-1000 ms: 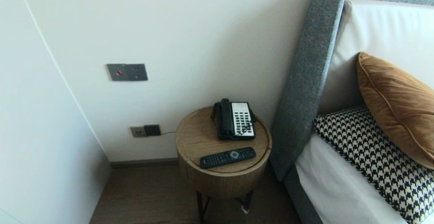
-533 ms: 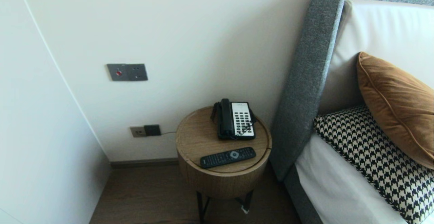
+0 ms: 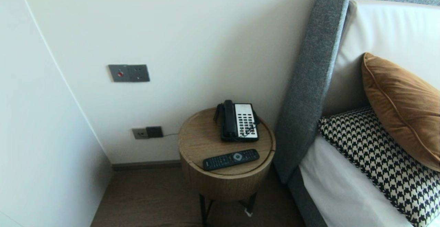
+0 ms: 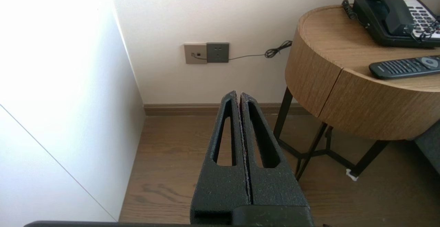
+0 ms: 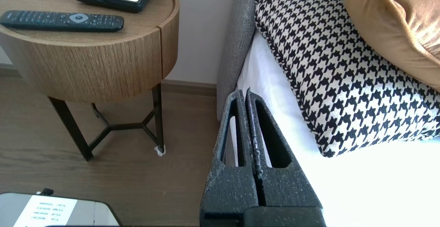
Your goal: Open the nightstand drawer
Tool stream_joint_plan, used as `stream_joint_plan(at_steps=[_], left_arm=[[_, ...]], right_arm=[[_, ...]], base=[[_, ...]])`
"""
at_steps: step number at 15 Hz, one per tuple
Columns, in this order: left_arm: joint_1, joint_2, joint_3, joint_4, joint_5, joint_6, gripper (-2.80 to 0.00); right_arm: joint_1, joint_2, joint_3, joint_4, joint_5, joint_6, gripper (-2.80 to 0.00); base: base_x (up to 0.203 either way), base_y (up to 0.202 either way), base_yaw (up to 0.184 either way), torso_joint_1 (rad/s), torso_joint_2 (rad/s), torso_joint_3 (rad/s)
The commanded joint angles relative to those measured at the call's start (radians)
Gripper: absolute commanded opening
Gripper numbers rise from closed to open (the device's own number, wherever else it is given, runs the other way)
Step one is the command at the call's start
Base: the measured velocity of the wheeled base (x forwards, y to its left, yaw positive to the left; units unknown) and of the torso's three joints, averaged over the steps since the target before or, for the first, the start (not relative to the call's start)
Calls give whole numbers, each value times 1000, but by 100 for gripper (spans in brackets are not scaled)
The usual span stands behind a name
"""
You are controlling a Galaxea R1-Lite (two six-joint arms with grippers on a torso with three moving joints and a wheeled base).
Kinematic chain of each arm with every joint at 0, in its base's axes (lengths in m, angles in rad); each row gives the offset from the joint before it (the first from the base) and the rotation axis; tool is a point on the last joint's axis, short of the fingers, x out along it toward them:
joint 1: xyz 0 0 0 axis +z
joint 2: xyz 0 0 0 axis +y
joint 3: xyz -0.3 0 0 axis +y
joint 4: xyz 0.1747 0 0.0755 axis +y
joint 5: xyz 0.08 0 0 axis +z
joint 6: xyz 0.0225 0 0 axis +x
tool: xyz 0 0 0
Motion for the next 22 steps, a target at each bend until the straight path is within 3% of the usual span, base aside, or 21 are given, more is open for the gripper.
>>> stream_joint_plan(at_steps=[1, 4, 6, 9, 13, 17, 20, 22], left_arm=[[0, -2, 0, 0, 1, 0, -280], [0, -2, -1, 0, 1, 0, -280], [0, -2, -1, 0, 1, 0, -280], [0, -2, -1, 0, 1, 0, -280], [0, -2, 1, 0, 1, 0, -280], [0, -2, 1, 0, 1, 0, -280], [0, -2, 0, 0, 1, 0, -280], [0, -2, -1, 0, 1, 0, -280]], right_arm=[[0, -25, 2, 0, 1, 0, -280], [0, -39, -17, -14, 4, 4, -280], [1, 20, -158, 0, 11, 12, -280], [18, 278, -395, 3, 25, 46, -280], [62, 694, -675, -95, 35, 72, -280], [232, 1054, -978, -120, 54, 84, -280], [336, 1319, -1198, -48, 69, 84, -280], [374, 1499, -1385, 45, 122, 83, -280]], base=[[0, 0, 0, 0, 0, 0], [0, 0, 0, 0, 0, 0], [0, 0, 0, 0, 0, 0], [0, 0, 0, 0, 0, 0], [0, 0, 0, 0, 0, 0], [0, 0, 0, 0, 0, 0], [0, 0, 0, 0, 0, 0], [0, 0, 0, 0, 0, 0]])
